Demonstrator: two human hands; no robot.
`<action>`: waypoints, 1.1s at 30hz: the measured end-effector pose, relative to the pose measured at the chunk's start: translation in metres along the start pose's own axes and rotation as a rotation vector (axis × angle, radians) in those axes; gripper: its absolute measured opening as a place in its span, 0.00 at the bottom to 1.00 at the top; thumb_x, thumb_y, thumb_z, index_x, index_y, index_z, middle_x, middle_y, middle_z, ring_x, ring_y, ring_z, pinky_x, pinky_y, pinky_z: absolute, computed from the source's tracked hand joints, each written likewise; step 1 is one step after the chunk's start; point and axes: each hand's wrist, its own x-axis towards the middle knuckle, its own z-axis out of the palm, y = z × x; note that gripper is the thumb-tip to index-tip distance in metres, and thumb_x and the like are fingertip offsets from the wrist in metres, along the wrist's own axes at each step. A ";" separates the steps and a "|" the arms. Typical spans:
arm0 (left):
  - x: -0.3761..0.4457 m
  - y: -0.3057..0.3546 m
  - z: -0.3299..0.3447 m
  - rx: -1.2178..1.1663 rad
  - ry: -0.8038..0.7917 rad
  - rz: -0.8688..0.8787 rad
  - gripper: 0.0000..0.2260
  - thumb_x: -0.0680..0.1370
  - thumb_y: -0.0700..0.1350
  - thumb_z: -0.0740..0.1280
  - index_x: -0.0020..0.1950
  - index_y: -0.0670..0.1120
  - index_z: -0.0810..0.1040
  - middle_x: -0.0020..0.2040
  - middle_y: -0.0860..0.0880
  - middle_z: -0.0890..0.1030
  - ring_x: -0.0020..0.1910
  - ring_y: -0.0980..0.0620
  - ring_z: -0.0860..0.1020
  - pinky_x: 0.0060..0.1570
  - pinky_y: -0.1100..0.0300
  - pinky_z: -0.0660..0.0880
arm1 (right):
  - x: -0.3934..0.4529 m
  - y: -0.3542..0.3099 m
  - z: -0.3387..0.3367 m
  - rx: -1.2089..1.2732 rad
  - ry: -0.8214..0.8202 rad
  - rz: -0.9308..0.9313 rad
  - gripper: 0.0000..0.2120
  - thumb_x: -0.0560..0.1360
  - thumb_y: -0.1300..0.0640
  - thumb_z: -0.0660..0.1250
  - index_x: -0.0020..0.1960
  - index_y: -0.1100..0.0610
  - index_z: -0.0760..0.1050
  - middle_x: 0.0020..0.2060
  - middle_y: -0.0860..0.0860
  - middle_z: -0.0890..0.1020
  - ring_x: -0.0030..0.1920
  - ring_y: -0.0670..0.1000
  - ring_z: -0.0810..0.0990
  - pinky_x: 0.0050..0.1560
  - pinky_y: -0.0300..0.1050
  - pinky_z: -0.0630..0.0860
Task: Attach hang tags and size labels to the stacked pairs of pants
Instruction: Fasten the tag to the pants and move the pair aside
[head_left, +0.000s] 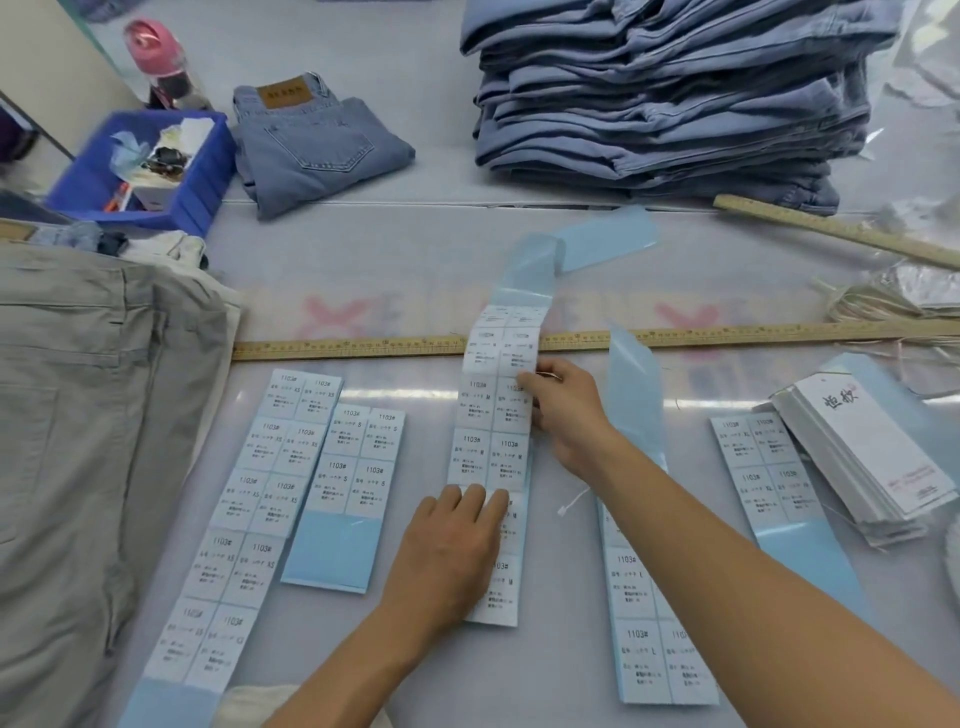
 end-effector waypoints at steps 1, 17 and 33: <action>-0.002 0.000 0.003 0.009 0.015 0.009 0.17 0.67 0.40 0.78 0.54 0.45 0.81 0.40 0.48 0.76 0.36 0.45 0.74 0.32 0.53 0.71 | -0.002 0.000 -0.003 0.045 -0.010 0.016 0.05 0.80 0.64 0.66 0.53 0.58 0.79 0.45 0.53 0.88 0.46 0.53 0.87 0.48 0.51 0.85; 0.059 -0.021 -0.039 -0.689 0.266 -0.628 0.11 0.82 0.48 0.65 0.65 0.55 0.74 0.48 0.57 0.75 0.49 0.58 0.74 0.44 0.63 0.71 | -0.017 0.007 -0.032 0.044 -0.082 -0.014 0.06 0.81 0.64 0.65 0.54 0.59 0.80 0.46 0.50 0.88 0.46 0.51 0.87 0.43 0.43 0.82; 0.155 -0.055 -0.049 -1.495 0.034 -0.730 0.22 0.77 0.35 0.73 0.67 0.50 0.76 0.49 0.47 0.87 0.47 0.47 0.86 0.40 0.55 0.81 | -0.031 0.001 -0.043 -0.276 -0.238 -0.169 0.10 0.80 0.63 0.68 0.52 0.50 0.83 0.48 0.47 0.87 0.53 0.52 0.85 0.61 0.54 0.80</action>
